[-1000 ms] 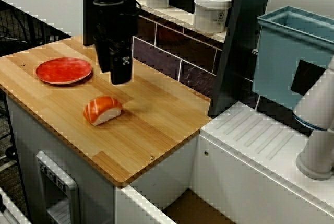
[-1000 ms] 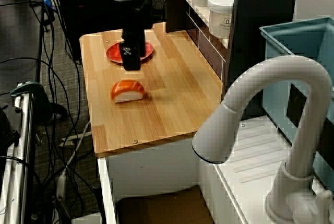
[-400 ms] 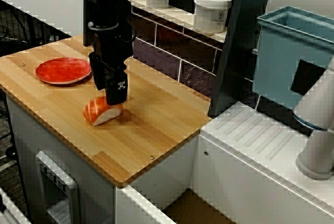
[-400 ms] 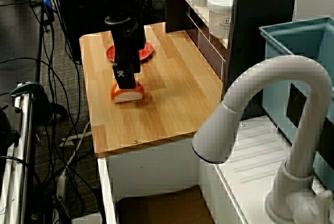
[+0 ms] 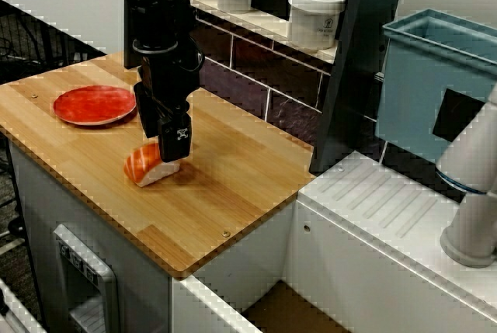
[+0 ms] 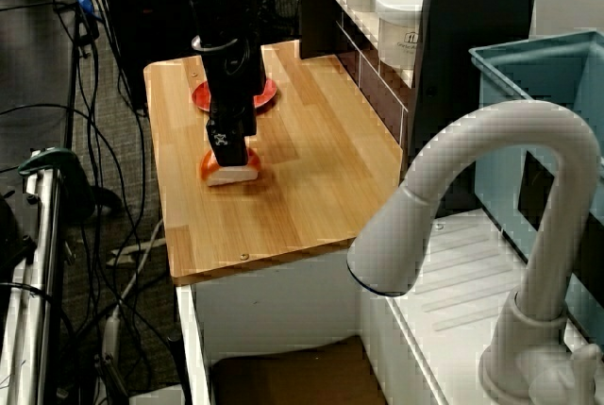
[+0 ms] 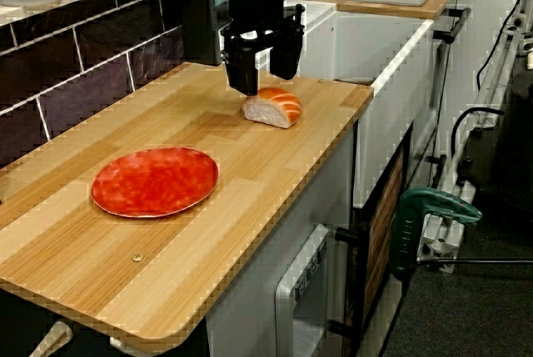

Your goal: Put the object on the plate

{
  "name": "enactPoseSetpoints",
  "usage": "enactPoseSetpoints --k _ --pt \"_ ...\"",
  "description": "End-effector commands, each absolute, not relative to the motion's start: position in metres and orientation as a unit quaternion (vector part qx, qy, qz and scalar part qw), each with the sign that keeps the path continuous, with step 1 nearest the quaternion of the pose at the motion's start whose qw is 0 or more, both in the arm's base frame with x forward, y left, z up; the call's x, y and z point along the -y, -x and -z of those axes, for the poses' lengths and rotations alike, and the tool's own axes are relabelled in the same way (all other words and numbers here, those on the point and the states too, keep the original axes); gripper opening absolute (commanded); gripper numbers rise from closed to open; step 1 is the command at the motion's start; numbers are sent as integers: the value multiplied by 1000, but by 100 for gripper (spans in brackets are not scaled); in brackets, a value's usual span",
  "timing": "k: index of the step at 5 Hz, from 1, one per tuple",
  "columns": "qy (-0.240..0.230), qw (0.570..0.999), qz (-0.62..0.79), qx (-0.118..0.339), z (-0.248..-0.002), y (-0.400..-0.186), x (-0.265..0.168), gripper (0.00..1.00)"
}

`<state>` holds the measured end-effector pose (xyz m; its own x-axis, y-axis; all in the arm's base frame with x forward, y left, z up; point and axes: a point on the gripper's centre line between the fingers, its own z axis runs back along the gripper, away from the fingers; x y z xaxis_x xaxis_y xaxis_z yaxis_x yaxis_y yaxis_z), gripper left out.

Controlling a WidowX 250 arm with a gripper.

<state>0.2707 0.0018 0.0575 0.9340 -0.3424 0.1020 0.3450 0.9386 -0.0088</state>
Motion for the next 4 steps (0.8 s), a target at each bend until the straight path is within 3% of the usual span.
enactPoseSetpoints --k 1,4 --pt "5 983 174 55 -54 -262 -6 100" --pt "-4 987 155 43 -33 -267 -8 100"
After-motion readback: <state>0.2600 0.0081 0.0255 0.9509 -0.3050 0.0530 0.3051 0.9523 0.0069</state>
